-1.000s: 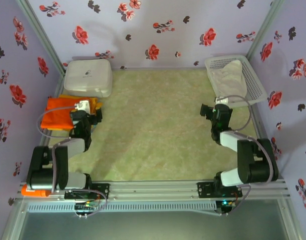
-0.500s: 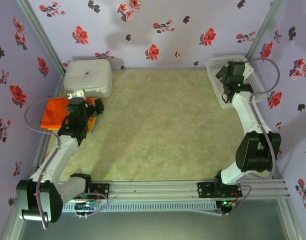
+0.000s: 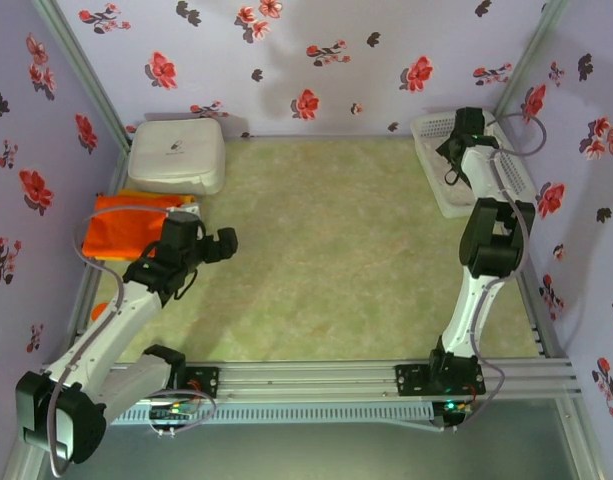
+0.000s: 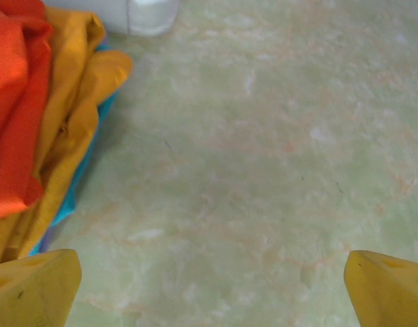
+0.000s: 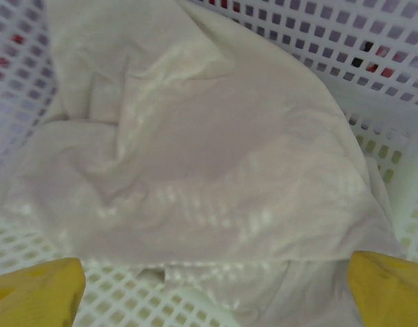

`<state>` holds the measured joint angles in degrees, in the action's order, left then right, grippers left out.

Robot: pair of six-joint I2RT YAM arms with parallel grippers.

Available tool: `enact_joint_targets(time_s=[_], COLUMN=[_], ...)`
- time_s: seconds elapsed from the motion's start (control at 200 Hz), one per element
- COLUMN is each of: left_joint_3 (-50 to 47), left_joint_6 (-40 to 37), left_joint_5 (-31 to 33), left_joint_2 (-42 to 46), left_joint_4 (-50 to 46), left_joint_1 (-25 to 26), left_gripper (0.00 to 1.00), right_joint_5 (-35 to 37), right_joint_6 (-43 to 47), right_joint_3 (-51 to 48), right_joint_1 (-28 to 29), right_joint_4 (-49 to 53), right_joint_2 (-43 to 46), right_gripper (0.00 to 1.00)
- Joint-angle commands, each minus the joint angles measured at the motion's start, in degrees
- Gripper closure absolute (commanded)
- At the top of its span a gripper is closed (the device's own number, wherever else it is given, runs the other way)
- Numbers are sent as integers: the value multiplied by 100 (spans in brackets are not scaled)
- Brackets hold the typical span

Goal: Fold and stack the t-shirts

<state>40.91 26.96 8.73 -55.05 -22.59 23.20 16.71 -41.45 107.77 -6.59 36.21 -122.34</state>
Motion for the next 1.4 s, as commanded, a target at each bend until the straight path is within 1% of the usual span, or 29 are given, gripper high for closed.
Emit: enact_joint_targets(time_s=[0.0, 0.12, 0.145, 0.295, 0.325, 0.44, 0.555, 0.65, 0.71, 0.73, 0.74, 0.77, 0.79, 0.86, 0.885, 0.905, 0.92, 1.05, 1.115, 1.28, 1.395], left_joint_3=[-97, -75, -65, -66, -67, -137, -366, -393, -372, -368, -366, -351, -352, -351, -355, -351, -348, -426, -487, -592, -580], left_joint_6=[170, 147, 164, 368, 372, 459, 506, 521, 527, 517, 518, 515, 504, 510, 510, 521, 527, 612, 639, 779, 932], left_joint_5=[-17, 153, 170, 180, 178, 196, 203, 217, 215, 214, 216, 217, 223, 225, 225, 225, 225, 225, 225, 225, 176], left_joint_2=[9, -38, -33, 24, 42, 147, 263, 276, 276, 275, 277, 282, 284, 301, 308, 319, 328, 428, 480, 496, 463], left_joint_4=[-157, -221, -243, -228, -237, -268, -29, -18, -33, -35, -35, -48, -52, -83, -88, -100, -105, -103, -64, 76, 114], left_joint_1=[176, 355, 381, 550, 577, 650, 659, 659, 656, 659, 659, 667, 668, 669, 670, 668, 671, 677, 677, 686, 695], left_gripper=[1, 0, 0, 0, 0, 0, 0, 0, 0, 0, 0, 0, 0, 0, 0, 0, 0, 0, 0, 1, 2], right_joint_5=[181, 210, 358, 280, 46, -254, -761, -979, -1040, -1050, -1059, -1117, -1182, -1350, -1371, -1376, -1377, -1189, -1309, -1390, -1123], right_joint_6=[-40, 187, 213, 95, 101, 242, 255, 318, 333, 333, 327, 325, 329, 248, 211, 199, 190, 197, 141, -63, -29], right_joint_3=[552, 1333, 1467, 2127, 2234, 2412, 2502, 2537, 2541, 2535, 2527, 2504, 2491, 2530, 2534, 2536, 2526, 2289, 2009, 625, 69], right_joint_1=[-149, -158, -167, -330, -365, -428, -501, -502, -502, -501, -506, -505, -501, -526, -524, -526, -527, -478, -477, -453, -396], right_joint_4=[394, 870, 966, 1521, 1581, 1640, 1690, 1679, 1665, 1656, 1640, 1586, 1539, 1510, 1512, 1503, 1497, 1311, 1062, -198, -549], right_joint_2=[-522, -1186, -1320, -1994, -2090, -2338, -2495, -2565, -2562, -2549, -2542, -2505, -2496, -2462, -2416, -2375, -2355, -1888, -1517, -239, 445], right_gripper=[1, 1, 1, 1, 1, 1, 5, 14, 30, 33, 39, 47, 57, 85, 90, 97, 99, 100, 100, 100, 100])
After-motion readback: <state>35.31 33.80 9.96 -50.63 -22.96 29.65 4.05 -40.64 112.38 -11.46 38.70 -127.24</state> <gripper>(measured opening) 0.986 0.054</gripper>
